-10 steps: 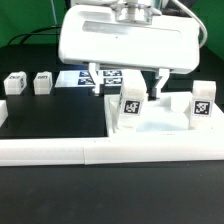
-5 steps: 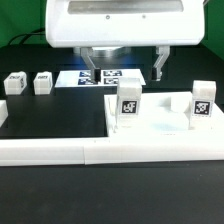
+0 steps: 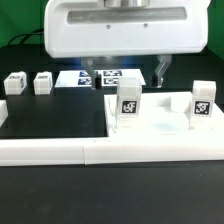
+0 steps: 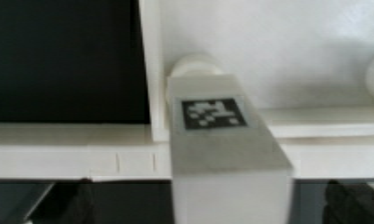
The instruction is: Assemble square table
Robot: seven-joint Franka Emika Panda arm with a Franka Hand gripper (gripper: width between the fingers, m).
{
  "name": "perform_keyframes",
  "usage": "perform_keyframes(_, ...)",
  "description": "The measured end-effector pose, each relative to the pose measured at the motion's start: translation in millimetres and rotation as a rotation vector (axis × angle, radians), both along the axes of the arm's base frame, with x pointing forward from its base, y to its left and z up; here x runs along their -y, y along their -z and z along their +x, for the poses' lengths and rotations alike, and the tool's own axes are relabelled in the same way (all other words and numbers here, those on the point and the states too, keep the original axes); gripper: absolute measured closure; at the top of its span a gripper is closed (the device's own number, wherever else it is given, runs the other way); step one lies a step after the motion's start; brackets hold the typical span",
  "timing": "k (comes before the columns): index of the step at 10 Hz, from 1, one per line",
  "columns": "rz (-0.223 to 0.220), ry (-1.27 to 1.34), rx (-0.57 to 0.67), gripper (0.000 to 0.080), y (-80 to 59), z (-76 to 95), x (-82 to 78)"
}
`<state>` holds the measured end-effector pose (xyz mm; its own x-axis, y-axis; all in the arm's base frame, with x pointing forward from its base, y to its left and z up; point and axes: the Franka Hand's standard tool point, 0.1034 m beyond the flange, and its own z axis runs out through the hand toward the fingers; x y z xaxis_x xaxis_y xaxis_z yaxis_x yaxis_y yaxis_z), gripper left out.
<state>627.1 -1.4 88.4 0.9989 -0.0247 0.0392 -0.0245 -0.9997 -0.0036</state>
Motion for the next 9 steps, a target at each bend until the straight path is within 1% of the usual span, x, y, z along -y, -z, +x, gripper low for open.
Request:
perform_keyframes(1,0.005,0.009,-0.006,0.015,3.2,-2.6,0.7)
perform_keyframes(2,0.006,0.019,-0.006,0.015,3.0,-2.3,0.2)
perform_keyframes(3,0.006,0.033,-0.006,0.0177,3.0,-2.4,0.2)
perform_keyframes(4,0.009,0.07,-0.006,0.0177,3.1,-2.4,-0.2)
perform_keyframes(5,0.012,0.133,-0.007,0.0362,3.1,-2.4,-0.6)
perform_keyframes(6,0.015,0.195,-0.007,0.0362,3.1,-2.4,-1.1)
perform_keyframes(7,0.018,0.253,-0.007,0.0509,3.1,-2.4,-1.6)
perform_keyframes(9,0.023,0.393,-0.008,0.0509,3.1,-2.4,-2.0)
